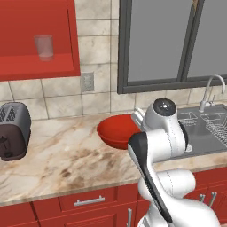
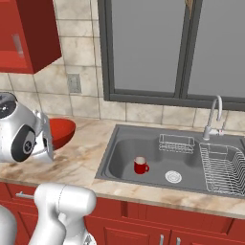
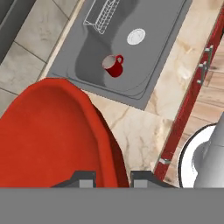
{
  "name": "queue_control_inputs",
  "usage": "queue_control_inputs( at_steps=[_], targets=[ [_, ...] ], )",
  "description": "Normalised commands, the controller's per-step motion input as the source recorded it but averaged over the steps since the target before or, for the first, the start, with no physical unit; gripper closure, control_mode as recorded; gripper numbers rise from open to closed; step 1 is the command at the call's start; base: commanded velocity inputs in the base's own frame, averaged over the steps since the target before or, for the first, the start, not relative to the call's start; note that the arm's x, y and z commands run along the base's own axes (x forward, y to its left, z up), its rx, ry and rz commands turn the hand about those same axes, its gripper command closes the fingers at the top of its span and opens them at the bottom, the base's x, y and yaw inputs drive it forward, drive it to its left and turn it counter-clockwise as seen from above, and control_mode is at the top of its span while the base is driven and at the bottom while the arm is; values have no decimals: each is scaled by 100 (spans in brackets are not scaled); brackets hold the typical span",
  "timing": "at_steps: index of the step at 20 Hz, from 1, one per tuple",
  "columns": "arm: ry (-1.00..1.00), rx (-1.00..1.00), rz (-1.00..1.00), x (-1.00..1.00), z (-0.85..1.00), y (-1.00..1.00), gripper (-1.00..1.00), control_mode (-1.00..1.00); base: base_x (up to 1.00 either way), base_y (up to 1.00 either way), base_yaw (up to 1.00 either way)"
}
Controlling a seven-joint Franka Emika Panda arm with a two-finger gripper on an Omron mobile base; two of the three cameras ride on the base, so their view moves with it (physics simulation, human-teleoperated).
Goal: Pick the mug and place it in the sink. Pick the bowl and place it in the open cabinet and then close the cabinet.
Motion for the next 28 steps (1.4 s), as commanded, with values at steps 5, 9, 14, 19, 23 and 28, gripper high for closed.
queue_control_inputs(
  at_steps=[5, 9, 14, 19, 23, 28],
  targets=[
    [0, 12, -6, -12, 28, 0, 100, -100, 0, 0, 0],
    [0, 14, -5, -24, 37, -4, 100, -100, 0, 0, 0],
    [0, 8, -6, -27, 18, 0, 100, -100, 0, 0, 0],
    [-1, 8, -10, -49, 10, 0, 100, -100, 0, 0, 0],
    [-3, 4, -11, -40, 11, 0, 100, -100, 0, 0, 0],
    [-2, 1, -4, -13, 9, 0, 100, 100, -25, 6, -3]
  ],
)
